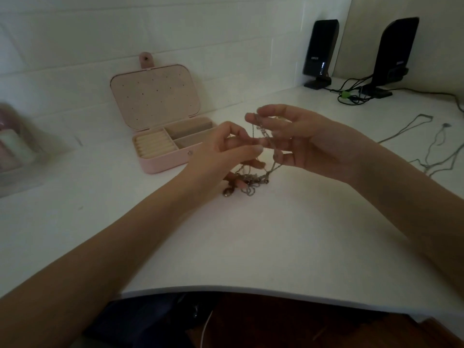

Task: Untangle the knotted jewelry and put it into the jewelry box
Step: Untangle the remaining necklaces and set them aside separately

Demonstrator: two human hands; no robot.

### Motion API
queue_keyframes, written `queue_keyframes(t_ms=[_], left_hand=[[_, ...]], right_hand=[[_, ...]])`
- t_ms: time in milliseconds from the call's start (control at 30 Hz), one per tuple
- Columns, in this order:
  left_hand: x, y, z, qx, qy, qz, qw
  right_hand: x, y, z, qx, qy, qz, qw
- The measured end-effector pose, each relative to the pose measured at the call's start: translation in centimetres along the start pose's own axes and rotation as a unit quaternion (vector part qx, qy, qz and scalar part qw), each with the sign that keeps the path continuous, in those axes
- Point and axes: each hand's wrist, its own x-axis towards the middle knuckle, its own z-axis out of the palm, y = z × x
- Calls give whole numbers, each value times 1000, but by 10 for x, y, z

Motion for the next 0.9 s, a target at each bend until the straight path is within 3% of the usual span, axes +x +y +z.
queue_keyframes(t_ms=[200, 500, 667, 900], left_hand=[[3, -2, 1, 11, 24, -26, 999], [4, 0, -2, 25, 66, 17, 997], [6, 0, -7, 40, 86, -7, 995], [6, 2, -9, -66, 44, -45, 996]], right_hand=[[-1, 4, 2, -105, -31, -26, 994], [0, 9, 9, -226, 66, -131, 963], [2, 8, 6, -272, 98, -157, 944], [5, 14, 5, -387, 105, -143, 905]])
